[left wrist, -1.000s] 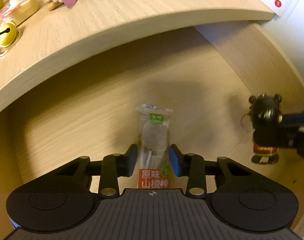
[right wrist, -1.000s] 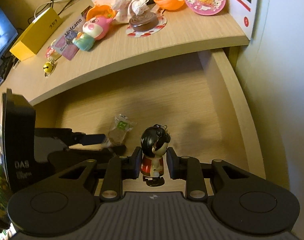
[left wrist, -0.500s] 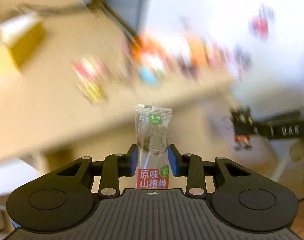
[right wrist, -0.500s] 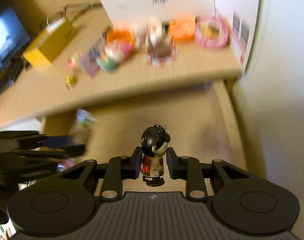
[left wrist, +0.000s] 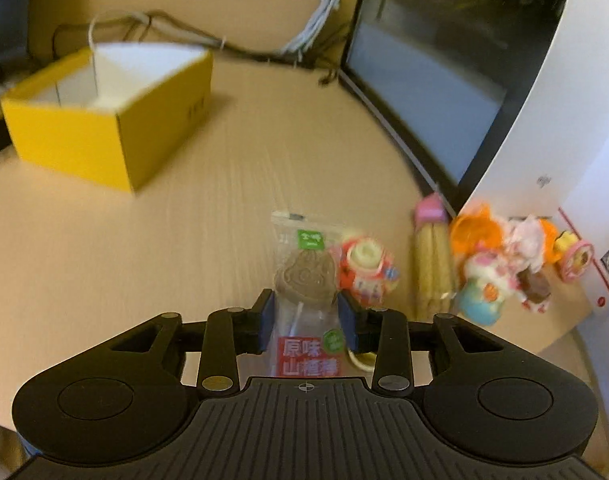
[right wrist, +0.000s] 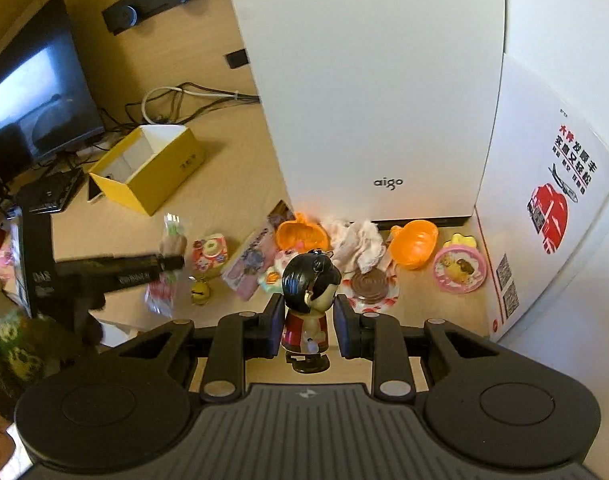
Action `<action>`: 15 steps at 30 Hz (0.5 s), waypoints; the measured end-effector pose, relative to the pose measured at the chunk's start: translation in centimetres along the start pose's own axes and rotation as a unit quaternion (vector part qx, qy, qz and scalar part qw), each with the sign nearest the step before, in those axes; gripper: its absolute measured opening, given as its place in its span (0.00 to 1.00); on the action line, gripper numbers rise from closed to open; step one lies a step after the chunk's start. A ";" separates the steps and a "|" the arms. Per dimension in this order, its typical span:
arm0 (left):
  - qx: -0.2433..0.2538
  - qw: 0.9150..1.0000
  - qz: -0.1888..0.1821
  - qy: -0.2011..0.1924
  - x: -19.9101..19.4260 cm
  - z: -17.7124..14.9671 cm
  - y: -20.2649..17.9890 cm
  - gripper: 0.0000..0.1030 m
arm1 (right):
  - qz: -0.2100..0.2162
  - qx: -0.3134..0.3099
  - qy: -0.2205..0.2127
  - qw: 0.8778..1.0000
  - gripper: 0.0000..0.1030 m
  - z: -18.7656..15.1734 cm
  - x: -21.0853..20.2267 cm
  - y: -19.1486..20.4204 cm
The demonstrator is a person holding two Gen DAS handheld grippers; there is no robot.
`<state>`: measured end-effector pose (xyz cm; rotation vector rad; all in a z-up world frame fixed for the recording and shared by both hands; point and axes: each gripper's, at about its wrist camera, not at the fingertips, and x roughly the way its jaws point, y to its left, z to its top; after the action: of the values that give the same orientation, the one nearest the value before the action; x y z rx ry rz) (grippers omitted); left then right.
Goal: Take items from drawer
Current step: 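Carry the snack stick and doll onto the desk top and open both grippers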
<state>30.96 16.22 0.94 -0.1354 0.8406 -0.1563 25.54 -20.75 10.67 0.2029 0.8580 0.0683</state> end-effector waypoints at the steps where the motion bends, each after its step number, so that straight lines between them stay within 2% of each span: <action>1: 0.004 1.000 0.004 -0.007 0.1 -0.3 0.0 0.41 | -0.003 0.001 0.002 1.000 0.25 0.1 0.2 -0.2; 5: 0.031 0.999 0.016 -0.021 -0.1 -1.2 -0.4 0.44 | -0.008 0.006 0.014 1.000 0.25 0.0 1.4 -0.8; 9: -0.011 0.999 0.003 -0.042 -1.7 -1.0 0.7 0.44 | -0.011 0.006 0.010 1.000 0.25 0.5 2.1 -1.0; 11: -0.017 0.998 0.011 -0.060 -3.1 -1.0 0.7 0.40 | -0.010 0.006 0.002 1.000 0.25 1.1 2.3 -1.1; 15: -0.034 0.994 0.025 -0.100 -5.8 -0.6 0.9 0.40 | -0.005 0.022 -0.017 1.000 0.25 2.5 2.7 -1.9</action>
<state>26.78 18.17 4.63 -0.1906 0.6483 -0.0651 29.21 -22.60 9.87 0.2402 0.8277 0.0361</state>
